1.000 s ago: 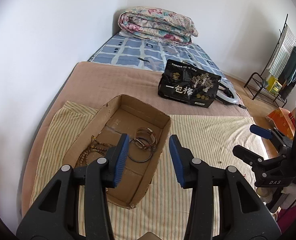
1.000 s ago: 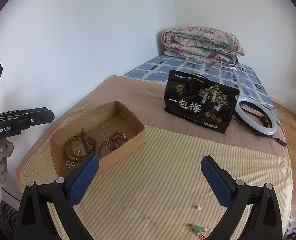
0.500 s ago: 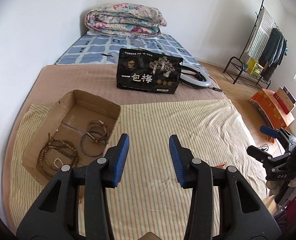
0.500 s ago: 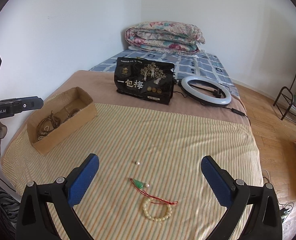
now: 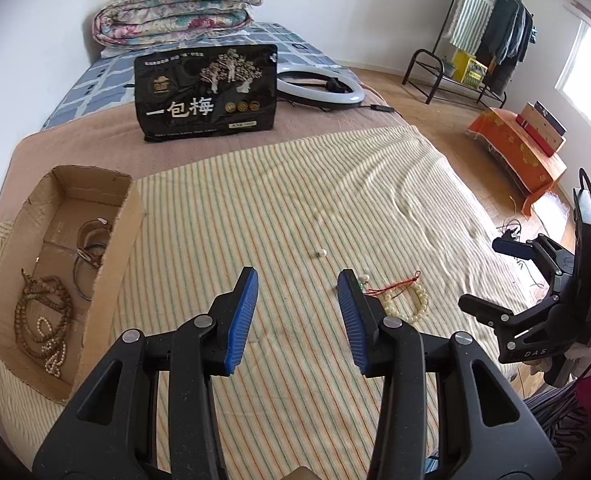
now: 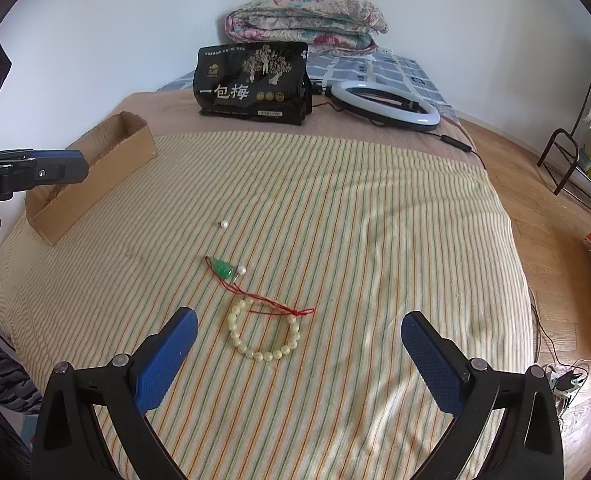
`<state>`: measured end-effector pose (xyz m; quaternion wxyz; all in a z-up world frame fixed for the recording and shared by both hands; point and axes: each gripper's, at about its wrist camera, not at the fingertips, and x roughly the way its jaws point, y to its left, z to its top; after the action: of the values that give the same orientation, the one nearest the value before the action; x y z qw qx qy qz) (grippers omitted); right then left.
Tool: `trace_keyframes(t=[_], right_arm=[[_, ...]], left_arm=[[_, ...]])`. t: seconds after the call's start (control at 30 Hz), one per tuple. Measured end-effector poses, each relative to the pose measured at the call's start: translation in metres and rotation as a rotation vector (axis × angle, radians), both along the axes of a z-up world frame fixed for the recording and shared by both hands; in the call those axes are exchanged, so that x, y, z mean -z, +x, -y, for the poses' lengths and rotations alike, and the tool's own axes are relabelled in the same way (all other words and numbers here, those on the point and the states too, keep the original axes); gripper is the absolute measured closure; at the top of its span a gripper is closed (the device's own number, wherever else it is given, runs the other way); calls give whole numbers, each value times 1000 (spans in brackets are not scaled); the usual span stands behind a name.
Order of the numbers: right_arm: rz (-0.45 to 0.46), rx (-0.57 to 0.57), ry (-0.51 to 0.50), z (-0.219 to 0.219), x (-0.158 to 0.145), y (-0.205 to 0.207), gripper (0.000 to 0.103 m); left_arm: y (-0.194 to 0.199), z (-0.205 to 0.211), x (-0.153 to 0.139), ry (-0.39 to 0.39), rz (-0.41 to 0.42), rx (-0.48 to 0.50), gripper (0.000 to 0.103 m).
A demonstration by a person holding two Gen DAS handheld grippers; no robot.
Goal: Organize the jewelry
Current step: 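Move both tools over the jade pendant and pale bead bracelet, then close the left tool on the jade pendant while the right tool grasps the bracelet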
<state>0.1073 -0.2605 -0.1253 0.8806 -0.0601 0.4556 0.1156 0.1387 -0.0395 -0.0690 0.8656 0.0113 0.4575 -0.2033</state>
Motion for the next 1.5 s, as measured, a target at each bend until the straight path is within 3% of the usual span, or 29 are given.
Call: trace_keyframes(t=[0.2,0.27,0.33,0.57,0.7,0.87,1.07,1.2,1.5], right_arm=[[-50,-31,-54,-6,28,-4,1],[-65,-38,-51,-6,34,-5,2],[-77,-45,-47,-6,38,-5,3],[-118,-31,-22,5,52,0,10],[-155,-33,8,11,57,4,25],[-187,-59,51,12,61,9,26],[-208,-60,87,11,64,17,37],[-230,-53,83,10,69,25,44],[-236,-45,56,6,73,31,47]], left_arm=[[5,30,25,17,-67,70,61],[7,41,34,30,-80,98,62],[8,52,43,57,-87,128,69],[8,80,78,132,-120,228,70],[10,92,92,188,-113,283,70],[18,102,106,232,-111,330,70],[20,117,119,301,-76,402,70],[29,120,122,298,-80,407,70],[34,124,128,282,-78,429,72]])
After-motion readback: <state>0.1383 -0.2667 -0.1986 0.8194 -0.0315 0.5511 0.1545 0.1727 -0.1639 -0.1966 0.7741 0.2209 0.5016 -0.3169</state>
